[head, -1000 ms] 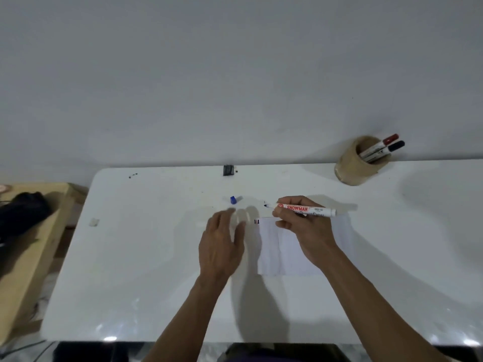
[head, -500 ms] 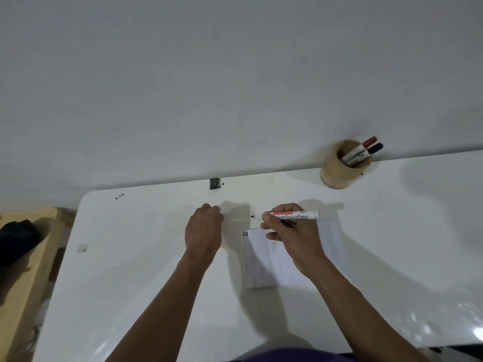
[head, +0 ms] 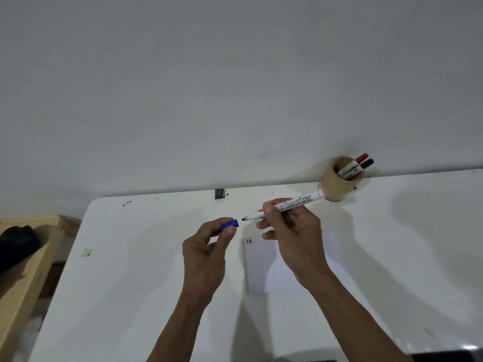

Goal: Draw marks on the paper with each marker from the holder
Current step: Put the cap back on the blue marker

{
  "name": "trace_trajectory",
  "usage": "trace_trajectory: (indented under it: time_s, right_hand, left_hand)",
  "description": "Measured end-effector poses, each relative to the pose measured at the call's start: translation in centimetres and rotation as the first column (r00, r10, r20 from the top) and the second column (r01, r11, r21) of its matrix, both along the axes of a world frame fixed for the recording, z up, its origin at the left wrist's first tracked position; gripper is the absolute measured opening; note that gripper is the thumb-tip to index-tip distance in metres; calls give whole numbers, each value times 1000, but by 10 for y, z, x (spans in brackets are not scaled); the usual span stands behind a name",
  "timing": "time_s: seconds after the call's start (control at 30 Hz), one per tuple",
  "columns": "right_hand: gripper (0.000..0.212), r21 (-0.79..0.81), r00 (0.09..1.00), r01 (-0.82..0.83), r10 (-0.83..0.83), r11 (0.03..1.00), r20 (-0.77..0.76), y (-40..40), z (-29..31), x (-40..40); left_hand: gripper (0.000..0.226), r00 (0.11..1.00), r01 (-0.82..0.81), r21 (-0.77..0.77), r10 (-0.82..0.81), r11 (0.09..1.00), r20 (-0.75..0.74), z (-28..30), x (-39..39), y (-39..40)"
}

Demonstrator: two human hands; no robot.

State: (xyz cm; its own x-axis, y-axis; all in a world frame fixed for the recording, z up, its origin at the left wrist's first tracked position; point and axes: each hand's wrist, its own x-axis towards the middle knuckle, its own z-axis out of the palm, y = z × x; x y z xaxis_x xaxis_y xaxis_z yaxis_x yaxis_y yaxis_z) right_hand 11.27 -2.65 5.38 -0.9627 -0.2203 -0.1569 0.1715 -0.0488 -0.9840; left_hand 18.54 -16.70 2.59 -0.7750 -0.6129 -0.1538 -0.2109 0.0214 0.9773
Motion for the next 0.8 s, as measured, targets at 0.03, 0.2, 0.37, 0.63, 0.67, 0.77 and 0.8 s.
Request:
trace_trajectory:
  time_s: [0.03,0.2,0.37,0.63,0.67,0.77,0.8]
  right_hand:
    - [10,5,1000,-4,4,1000,-8,-1,2,7]
    - [11,40,1000,-6,7,999,-13,-4,4,41]
    - [11,16,1000,11,-11,1000,9,-6,4,72]
    - [20,-4,994,79,-78,997,76,0,3,98]
    - [20,-3,993,82,-81,997,81,2,4,100]
    - [13,-5,991,72,-71,997,115,12,4,102]
    - [9,-22,988,73,-70,997,136,16,5,102]
  left_hand:
    - [11,1000,4,2,-4,1000,-14,2,6,1]
    - [14,998,30,6,-30,1000,-54,10,35,5]
    - [13,995,75,36,-73,997,-71,13,60,9]
    - [14,988,133,147,-120,980,-93,17,78,18]
    - [15,987,143,157,-129,977,-93,17,79,19]
    - [16,982,179,151,-168,972,-81,12,80,21]
    - [15,980,195,141,-186,971,-76,11,80,22]
